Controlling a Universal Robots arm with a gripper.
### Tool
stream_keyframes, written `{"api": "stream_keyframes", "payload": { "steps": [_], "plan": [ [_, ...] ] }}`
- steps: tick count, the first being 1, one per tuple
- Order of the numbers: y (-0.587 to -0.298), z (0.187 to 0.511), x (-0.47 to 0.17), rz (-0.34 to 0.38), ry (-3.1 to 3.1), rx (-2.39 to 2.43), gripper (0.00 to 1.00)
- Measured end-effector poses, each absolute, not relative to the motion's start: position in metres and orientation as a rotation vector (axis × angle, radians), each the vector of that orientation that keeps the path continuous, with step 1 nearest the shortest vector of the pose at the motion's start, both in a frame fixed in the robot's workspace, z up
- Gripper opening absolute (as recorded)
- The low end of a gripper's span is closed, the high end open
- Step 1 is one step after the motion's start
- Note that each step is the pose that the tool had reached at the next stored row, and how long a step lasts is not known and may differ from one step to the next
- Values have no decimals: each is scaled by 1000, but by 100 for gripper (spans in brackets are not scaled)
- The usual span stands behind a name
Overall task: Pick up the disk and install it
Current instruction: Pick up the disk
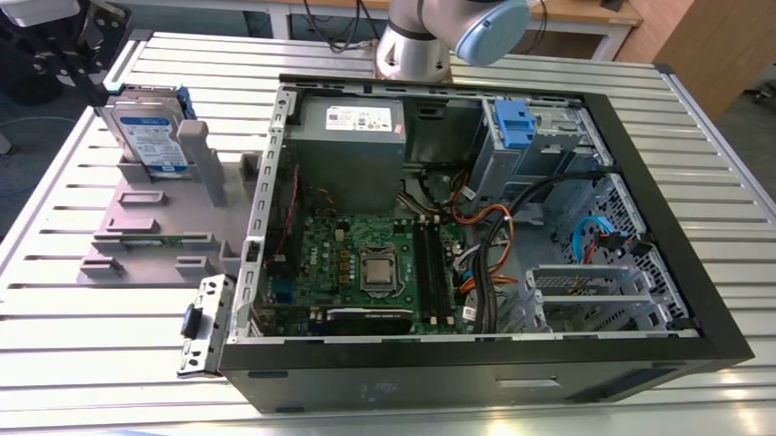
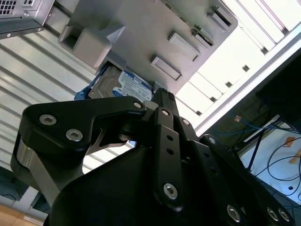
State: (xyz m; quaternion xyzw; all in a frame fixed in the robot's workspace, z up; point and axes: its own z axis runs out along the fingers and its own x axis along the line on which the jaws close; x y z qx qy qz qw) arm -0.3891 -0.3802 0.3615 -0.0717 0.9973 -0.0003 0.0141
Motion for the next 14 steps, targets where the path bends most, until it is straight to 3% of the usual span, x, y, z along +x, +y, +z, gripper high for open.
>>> {"api": "stream_keyframes", "payload": {
  "steps": [14],
  "plan": [
    [-380,361,-389,0,3102,-271,11]
  ]
}}
